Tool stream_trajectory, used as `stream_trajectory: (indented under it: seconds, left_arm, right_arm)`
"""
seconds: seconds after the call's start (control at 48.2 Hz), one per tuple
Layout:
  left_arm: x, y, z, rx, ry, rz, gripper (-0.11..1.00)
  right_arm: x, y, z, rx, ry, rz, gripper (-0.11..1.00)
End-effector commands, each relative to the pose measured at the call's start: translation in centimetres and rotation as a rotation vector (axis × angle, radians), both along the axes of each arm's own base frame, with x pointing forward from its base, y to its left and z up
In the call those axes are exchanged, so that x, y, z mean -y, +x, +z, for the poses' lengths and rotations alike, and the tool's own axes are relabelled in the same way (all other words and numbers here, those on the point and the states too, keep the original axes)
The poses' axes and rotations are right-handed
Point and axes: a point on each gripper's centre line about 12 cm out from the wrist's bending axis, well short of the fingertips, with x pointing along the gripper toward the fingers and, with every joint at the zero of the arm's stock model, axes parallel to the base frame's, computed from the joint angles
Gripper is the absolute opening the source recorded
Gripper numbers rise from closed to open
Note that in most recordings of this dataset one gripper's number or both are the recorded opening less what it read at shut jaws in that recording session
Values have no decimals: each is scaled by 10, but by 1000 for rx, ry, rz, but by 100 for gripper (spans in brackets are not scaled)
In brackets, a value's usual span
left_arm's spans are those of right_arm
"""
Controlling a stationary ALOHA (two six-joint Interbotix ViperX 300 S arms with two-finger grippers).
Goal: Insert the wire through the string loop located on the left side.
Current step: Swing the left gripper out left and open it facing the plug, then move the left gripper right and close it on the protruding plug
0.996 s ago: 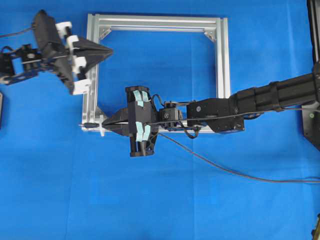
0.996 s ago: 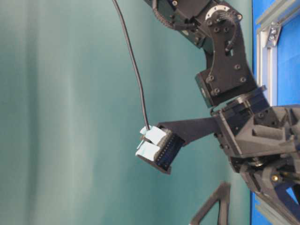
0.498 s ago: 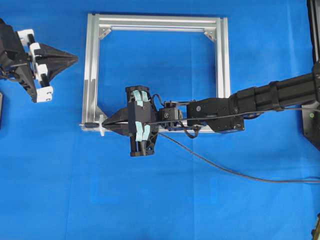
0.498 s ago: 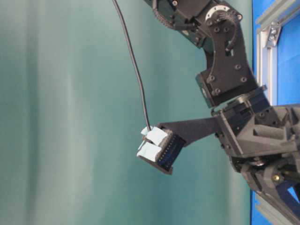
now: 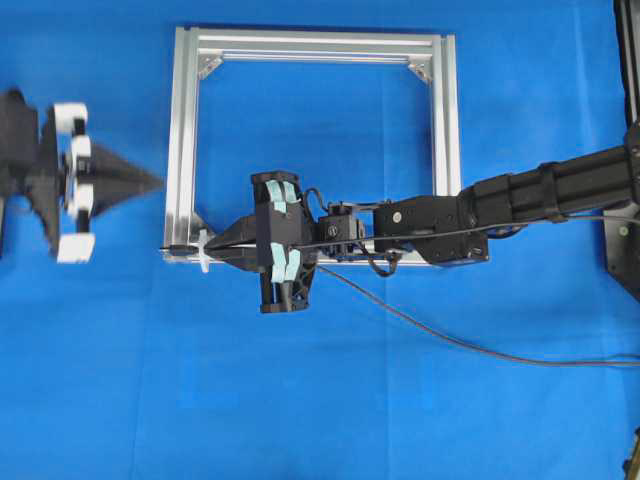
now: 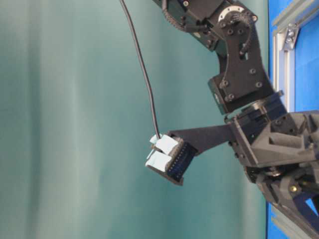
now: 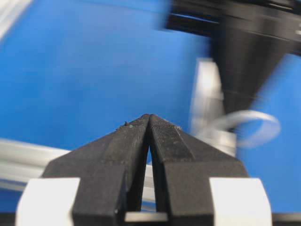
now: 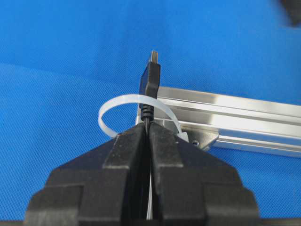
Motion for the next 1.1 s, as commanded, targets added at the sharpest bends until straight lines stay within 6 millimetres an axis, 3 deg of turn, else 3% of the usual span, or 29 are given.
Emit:
stream_trajectory:
  seconds: [0.0, 0.228, 0.643, 0.747, 0.954, 1.016, 1.079]
  left_arm:
    - [19, 1, 5, 19, -1, -85, 0]
    - [36, -2, 10, 37, -3, -165, 0]
    - [38, 0, 7, 17, 1, -172, 2]
    - [38, 0, 6, 0, 0, -175, 22]
    - [40, 3, 7, -7, 0, -180, 82]
    - [40, 3, 7, -14, -1, -180, 91]
    - [39, 2, 6, -23, 2, -180, 91]
  right_arm:
    - [2, 4, 17, 41, 2, -4, -1]
    - [3, 4, 17, 41, 2, -6, -1]
    - [3, 4, 16, 41, 2, -6, -1]
    - [3, 3, 16, 40, 2, -6, -1]
    - [3, 4, 17, 43, 2, -6, -1]
    - [3, 3, 16, 40, 2, -6, -1]
    - [3, 3, 16, 40, 2, -6, -1]
